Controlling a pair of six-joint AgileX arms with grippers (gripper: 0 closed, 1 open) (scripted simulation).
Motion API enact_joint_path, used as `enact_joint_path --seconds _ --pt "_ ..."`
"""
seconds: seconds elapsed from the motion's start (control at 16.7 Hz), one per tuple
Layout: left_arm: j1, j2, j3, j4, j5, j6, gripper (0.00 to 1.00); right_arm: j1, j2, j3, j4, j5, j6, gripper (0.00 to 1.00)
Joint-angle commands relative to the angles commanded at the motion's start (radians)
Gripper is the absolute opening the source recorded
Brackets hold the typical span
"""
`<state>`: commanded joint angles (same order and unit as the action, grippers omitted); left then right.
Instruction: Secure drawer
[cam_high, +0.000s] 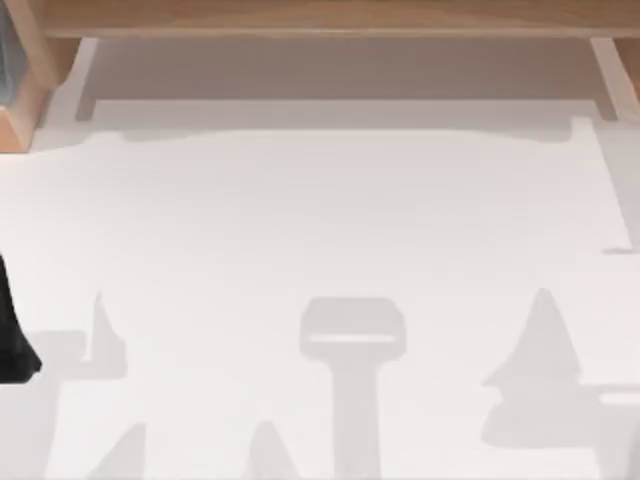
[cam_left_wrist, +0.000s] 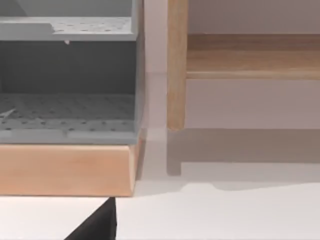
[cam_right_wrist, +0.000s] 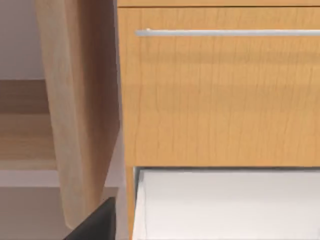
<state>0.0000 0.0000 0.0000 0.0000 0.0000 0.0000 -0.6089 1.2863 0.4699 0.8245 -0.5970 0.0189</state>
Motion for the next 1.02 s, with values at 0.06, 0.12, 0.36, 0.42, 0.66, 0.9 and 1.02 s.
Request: enact_joint_path --seconds 0.06,0.12,0.36,0.42,0.66,0.9,1.02 --pt "0.0 0.0 0.0 0.0 0.0 0.0 1.0 -0.009 0.018 0.008 0.013 -0.009 0.0 1.0" --pt "0.0 0.0 0.0 0.0 0.0 0.0 1.0 -0.012 0.025 0.01 0.018 -0.012 0.0 1.0" --pt "0.0 0.0 0.0 0.0 0.0 0.0 1.0 -0.008 0.022 0.006 0.015 -0.01 0.0 1.0" --pt "0.0 0.0 0.0 0.0 0.0 0.0 1.0 -0.008 0.022 0.006 0.015 -0.01 -0.001 1.0" --pt "0.0 0.0 0.0 0.0 0.0 0.0 1.0 -0.024 0.062 -0.001 0.085 -0.014 -0.104 1.0" --pt "0.0 0.0 0.0 0.0 0.0 0.0 1.0 -0.054 0.166 -0.023 0.215 -0.023 -0.338 1.0" --pt "0.0 0.0 0.0 0.0 0.0 0.0 1.0 -0.072 0.237 -0.035 0.292 -0.029 -0.487 1.0"
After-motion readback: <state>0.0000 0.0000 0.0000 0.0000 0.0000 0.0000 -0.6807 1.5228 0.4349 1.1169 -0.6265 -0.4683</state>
